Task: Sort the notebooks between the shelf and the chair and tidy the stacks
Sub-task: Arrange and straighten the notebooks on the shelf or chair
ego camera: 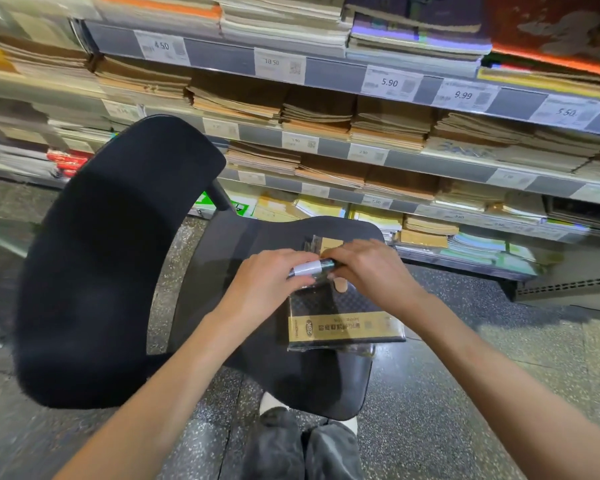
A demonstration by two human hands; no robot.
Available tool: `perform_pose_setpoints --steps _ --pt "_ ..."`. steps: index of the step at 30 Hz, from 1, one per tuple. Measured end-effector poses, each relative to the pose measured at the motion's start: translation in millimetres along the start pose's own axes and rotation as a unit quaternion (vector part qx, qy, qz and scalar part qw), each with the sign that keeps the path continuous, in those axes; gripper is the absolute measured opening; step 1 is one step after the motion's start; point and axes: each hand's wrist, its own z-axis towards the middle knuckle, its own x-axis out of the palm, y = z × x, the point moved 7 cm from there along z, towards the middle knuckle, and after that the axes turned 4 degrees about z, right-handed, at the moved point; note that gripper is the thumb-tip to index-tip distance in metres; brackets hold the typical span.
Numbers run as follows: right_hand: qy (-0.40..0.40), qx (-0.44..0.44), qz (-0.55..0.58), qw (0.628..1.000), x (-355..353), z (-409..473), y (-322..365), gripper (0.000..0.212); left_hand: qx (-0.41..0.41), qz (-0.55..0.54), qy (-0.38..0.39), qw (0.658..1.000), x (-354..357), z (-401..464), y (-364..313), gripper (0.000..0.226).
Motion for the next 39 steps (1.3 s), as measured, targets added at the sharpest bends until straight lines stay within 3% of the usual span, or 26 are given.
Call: perform_pose_setpoints --steps 3,5,7,11,14,17,22,25,29,32,35,37,39 --pt "-0.062 -0.007 -0.001 0.998 -9 7 4 0.04 -0.03 -0.023 -0.032 0.999 -6 -1 18 0.031" --pt "-0.115 0.027 0.036 0.992 -17 9 -3 0.051 -0.097 -0.099 -0.087 0.987 -10 -8 50 0.027" --pt "-0.12 0.092 0.089 0.985 -15 6 -17 0.057 -0.191 -0.171 -0.109 0.96 -2 -22 94 0.023" --pt "-0.014 0.235 0.109 0.966 34 -22 -50 0.066 -0.319 -0.429 -0.14 0.833 34 -52 164 0.023" --pt "0.07 0.309 0.105 0.943 82 -51 -70 0.073 -0.381 -0.512 -0.144 0.756 65 -62 193 0.035" --pt "0.089 0.361 0.114 0.921 110 -69 -85 0.079 -0.43 -0.563 -0.149 0.69 97 -68 214 0.04" --pt "0.1 0.345 0.065 0.931 129 -73 -89 0.075 -0.452 -0.602 -0.167 0.637 129 -69 228 0.04" --pt "0.064 0.375 0.1 0.919 133 -80 -94 0.078 -0.47 -0.614 -0.177 0.609 143 -71 242 0.04" --pt "0.024 0.411 0.145 0.9 138 -91 -99 0.084 -0.487 -0.589 -0.162 0.624 157 -72 258 0.039" --pt "0.0 0.411 0.157 0.898 137 -92 -98 0.086 -0.509 -0.526 -0.142 0.667 168 -62 263 0.034" --pt "0.002 0.418 0.184 0.89 136 -93 -102 0.087 -0.523 -0.317 -0.101 0.785 163 -53 263 0.028" --pt "0.016 0.424 0.208 0.881 134 -91 -107 0.088 -0.461 -0.181 -0.11 0.862 144 -41 240 0.035" --pt "0.01 0.428 0.245 0.87 127 -85 -113 0.089 -0.375 -0.194 -0.125 0.898 133 -28 198 0.034"
